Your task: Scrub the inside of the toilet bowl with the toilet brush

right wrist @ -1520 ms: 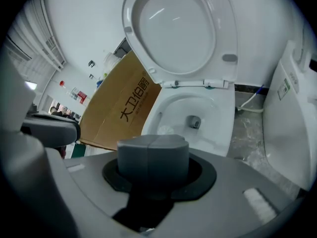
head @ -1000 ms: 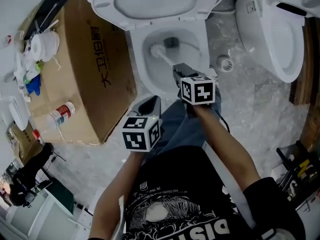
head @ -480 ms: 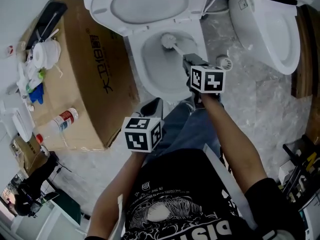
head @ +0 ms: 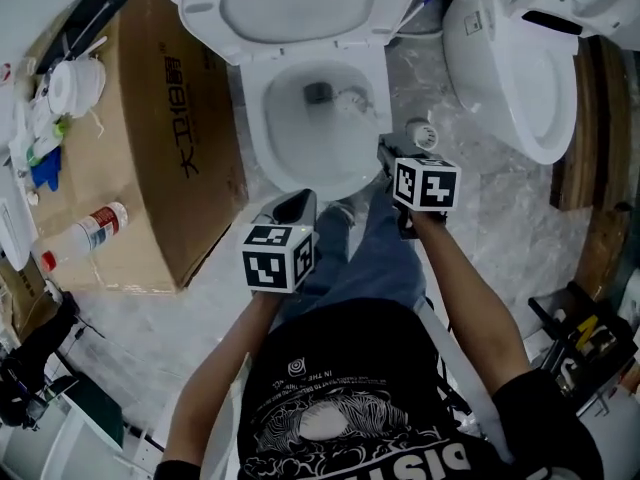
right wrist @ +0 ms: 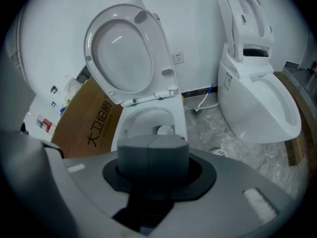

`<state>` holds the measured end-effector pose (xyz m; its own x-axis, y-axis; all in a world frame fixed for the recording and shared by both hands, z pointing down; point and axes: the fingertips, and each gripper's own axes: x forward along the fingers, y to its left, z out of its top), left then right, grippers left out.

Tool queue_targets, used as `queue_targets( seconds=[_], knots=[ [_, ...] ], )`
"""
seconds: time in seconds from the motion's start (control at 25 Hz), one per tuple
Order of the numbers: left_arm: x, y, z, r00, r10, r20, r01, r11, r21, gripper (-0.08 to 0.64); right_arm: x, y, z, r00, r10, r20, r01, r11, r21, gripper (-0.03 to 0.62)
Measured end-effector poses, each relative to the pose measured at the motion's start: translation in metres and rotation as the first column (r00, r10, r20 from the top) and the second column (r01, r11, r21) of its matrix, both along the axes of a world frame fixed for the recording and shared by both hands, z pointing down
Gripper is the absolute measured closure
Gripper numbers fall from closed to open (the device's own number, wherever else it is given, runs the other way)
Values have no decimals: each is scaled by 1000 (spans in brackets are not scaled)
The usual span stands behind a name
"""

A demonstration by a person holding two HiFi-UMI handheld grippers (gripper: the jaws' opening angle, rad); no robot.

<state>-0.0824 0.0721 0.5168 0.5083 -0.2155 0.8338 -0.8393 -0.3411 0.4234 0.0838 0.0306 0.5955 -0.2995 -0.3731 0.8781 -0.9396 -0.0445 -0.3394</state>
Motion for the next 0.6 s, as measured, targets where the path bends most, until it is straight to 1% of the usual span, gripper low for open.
queue_targets(
  seconds=[0.16,0.32,0.48,0.6],
  knots=[
    [6,3,6,999,-28,-18,28,1000,-4,569,0,26,-2,998,-63,-8,62,997,-47,442],
    [11,7,12,998,-58,-39,57,998,-14,569,-7,50,-4,991,-137,-9,136,987,-92,442],
    [10,9,17,996,-70,-49,69,997,-20,569,-20,70,-5,986,-168,4,168,979,-117,442],
    [4,9,19,995,-86,-54,86,996,-17,569,-36,79,-7,982,-186,23,187,974,-129,442]
  ],
)
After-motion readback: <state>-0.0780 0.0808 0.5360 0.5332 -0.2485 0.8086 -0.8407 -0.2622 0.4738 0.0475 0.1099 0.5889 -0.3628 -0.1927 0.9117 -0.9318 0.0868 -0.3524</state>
